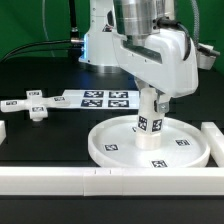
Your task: Assemble round table
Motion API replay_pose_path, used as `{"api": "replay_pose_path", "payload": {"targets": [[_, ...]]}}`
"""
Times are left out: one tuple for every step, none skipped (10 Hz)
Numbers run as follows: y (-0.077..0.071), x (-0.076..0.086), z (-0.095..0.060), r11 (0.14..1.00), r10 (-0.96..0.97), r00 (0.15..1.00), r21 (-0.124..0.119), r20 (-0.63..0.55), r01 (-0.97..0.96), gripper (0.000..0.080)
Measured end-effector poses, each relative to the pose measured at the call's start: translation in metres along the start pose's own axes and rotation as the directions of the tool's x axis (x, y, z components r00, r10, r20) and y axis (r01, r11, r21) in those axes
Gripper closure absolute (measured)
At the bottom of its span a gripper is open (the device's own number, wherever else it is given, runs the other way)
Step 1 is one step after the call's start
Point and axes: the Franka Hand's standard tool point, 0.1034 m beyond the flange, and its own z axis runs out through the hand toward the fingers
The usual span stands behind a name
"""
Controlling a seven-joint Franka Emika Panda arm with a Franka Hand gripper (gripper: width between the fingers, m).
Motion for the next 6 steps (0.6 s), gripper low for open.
{"api": "replay_pose_path", "payload": {"targets": [[-0.0002, 0.0001, -0.0004, 0.998, -0.06, 0.998, -0.002, -0.001, 0.06, 0.0238], [-0.0024, 0.0001, -0.0027, 0.994, -0.111, 0.994, -0.005, 0.001, 0.111, 0.0177], [-0.0047, -0.0004, -0.0043, 0.99, -0.143, 0.99, 0.0, 0.0, 0.143, 0.0177], [-0.0042, -0.0003, -0.0036, 0.968, -0.251, 0.968, -0.001, 0.001, 0.251, 0.0155], [-0.004, -0.0003, -0.0034, 0.947, -0.321, 0.947, -0.001, 0.001, 0.321, 0.0155], [-0.004, -0.0002, -0.0033, 0.924, -0.383, 0.924, -0.001, 0.001, 0.383, 0.0151]]}}
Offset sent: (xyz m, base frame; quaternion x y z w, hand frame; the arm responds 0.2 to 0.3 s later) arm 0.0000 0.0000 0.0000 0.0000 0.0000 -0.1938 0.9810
